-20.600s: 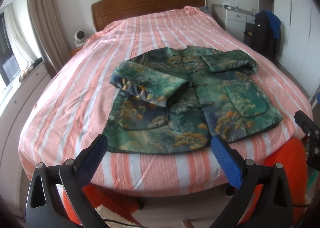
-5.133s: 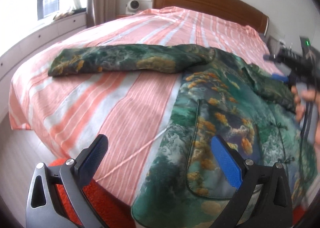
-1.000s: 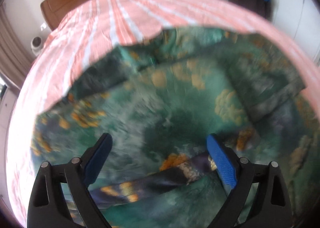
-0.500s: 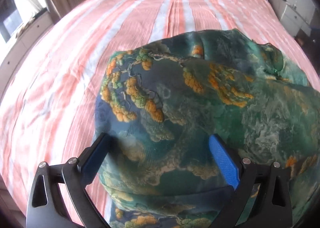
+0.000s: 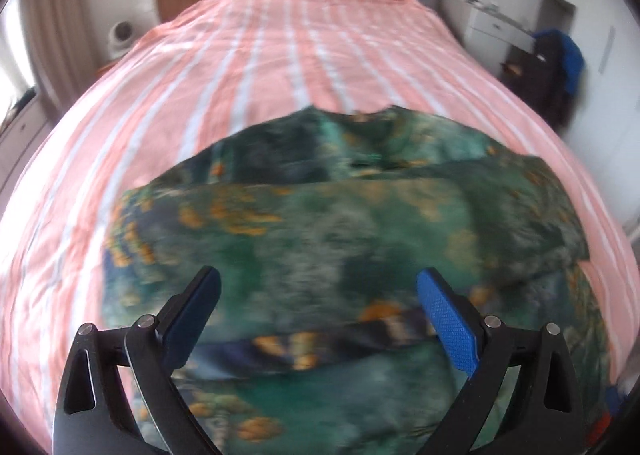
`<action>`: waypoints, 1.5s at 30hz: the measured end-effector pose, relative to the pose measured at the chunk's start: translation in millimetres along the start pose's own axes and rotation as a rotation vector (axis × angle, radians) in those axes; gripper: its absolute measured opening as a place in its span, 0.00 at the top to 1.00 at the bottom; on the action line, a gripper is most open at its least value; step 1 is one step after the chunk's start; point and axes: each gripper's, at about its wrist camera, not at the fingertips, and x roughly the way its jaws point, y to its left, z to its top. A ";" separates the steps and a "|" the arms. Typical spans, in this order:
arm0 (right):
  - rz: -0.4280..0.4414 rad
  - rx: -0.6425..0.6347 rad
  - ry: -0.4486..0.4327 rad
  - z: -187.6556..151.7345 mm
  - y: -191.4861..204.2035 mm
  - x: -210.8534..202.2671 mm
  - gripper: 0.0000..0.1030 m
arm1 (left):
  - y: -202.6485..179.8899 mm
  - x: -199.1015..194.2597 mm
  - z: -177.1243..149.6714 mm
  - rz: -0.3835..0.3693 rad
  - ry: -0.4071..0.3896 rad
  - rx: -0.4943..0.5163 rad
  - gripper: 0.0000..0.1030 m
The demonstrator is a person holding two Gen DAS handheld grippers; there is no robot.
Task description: Fold large clothes
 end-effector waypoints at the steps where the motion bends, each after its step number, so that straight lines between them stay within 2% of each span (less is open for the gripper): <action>1: 0.000 -0.002 0.000 -0.1 0.2 -0.1 0.12 | -11.5 3.2 0.4 -0.009 -0.004 0.032 0.04; 5: 0.004 0.001 0.010 -1.0 0.3 2.2 0.12 | -53.5 25.8 -2.2 0.006 0.014 0.124 0.04; 10: 0.007 -0.010 0.014 -1.7 2.3 2.5 0.12 | -70.5 65.0 -11.4 0.044 0.123 0.127 0.02; 14: 0.008 -0.007 0.019 -2.1 1.6 3.0 0.12 | -69.6 65.8 -12.0 0.049 0.117 0.111 0.01; 24: 0.009 -0.011 0.010 -1.1 2.1 1.2 0.12 | -57.1 -10.3 -24.5 0.050 -0.009 0.215 0.02; 28: 0.008 -0.022 0.005 -1.6 5.3 0.0 0.12 | -38.7 -44.7 -36.9 0.094 -0.025 0.261 0.02; 31: 0.010 -0.025 0.002 -0.9 6.3 -0.6 0.12 | -18.7 -77.2 -47.0 0.177 -0.027 0.322 0.03; 34: 0.010 -0.030 -0.008 -0.2 6.8 -3.5 0.12 | 9.6 -120.4 -62.1 0.290 -0.029 0.467 0.02; 36: 0.014 -0.029 -0.014 0.3 6.7 -5.0 0.12 | 33.4 -152.3 -78.8 0.403 0.004 0.609 0.02; 38: 0.021 -0.025 -0.011 0.5 5.9 -4.2 0.12 | 60.0 -176.9 -96.9 0.529 0.071 0.732 0.02; 39: 0.028 -0.021 -0.004 0.5 5.6 -2.2 0.12 | 72.2 -186.3 -104.5 0.566 0.105 0.749 0.02; 41: 0.042 -0.012 0.011 1.1 5.7 2.9 0.12 | 96.9 -205.4 -120.3 0.584 0.159 0.682 0.02; 42: 0.048 -0.007 0.017 1.3 6.1 5.0 0.12 | 105.9 -212.7 -127.6 0.555 0.165 0.604 0.02; 45: 0.065 -0.001 0.025 1.5 8.7 8.6 0.12 | 119.0 -214.8 -155.9 0.395 0.152 0.346 0.01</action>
